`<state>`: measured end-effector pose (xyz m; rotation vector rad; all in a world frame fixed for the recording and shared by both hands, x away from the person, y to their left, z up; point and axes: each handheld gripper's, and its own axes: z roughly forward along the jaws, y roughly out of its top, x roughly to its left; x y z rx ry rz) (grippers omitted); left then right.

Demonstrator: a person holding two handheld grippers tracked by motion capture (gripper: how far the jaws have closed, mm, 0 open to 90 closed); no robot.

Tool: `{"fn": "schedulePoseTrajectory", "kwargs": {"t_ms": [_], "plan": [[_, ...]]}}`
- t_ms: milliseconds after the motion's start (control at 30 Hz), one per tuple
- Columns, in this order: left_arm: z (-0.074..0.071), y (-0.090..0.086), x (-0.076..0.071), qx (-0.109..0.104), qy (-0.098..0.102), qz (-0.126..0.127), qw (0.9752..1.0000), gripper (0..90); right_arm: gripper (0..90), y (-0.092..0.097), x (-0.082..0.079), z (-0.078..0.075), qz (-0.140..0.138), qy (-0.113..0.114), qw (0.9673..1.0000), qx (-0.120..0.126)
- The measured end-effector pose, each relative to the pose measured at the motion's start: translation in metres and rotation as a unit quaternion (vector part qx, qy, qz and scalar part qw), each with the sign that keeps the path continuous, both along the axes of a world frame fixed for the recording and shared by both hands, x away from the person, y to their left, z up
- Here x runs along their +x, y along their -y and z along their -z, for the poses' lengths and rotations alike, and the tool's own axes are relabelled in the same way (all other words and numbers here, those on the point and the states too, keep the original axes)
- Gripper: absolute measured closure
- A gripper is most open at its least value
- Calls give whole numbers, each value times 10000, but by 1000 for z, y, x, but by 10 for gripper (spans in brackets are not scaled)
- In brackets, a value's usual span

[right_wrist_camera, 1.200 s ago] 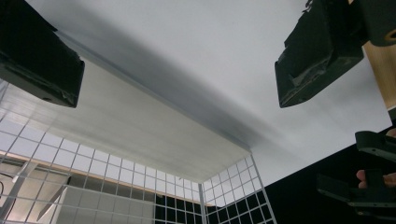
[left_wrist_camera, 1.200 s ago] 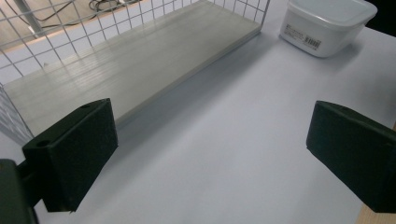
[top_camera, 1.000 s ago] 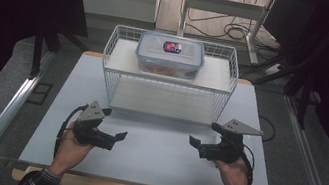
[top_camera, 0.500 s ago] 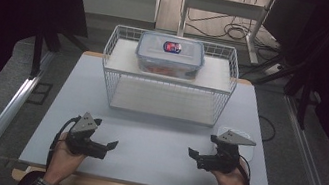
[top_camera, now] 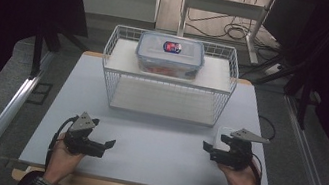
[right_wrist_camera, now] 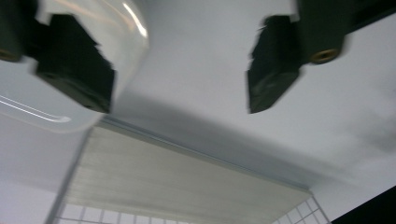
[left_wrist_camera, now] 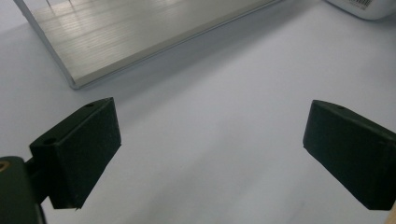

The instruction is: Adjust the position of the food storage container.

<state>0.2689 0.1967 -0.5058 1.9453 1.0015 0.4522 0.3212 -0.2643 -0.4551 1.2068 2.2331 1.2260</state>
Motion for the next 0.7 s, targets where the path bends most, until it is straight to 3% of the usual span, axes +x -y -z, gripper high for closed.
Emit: {"fn": "schedulePoseTrajectory", "kwargs": {"t_ms": [200, 467, 700], "plan": [[1, -1, 1, -27, -3, -24, 10000, 39, 599, 31, 7, -3, 248, -96, 9996, -45], [4, 1, 2, 1, -66, 27, 10000, 40, 870, 61, 12, -7, 753, -11, 9970, -203], [6, 3, 3, 22, -115, 65, 9999, 42, 892, 94, 19, -6, 1439, 115, 9887, -402]]}}
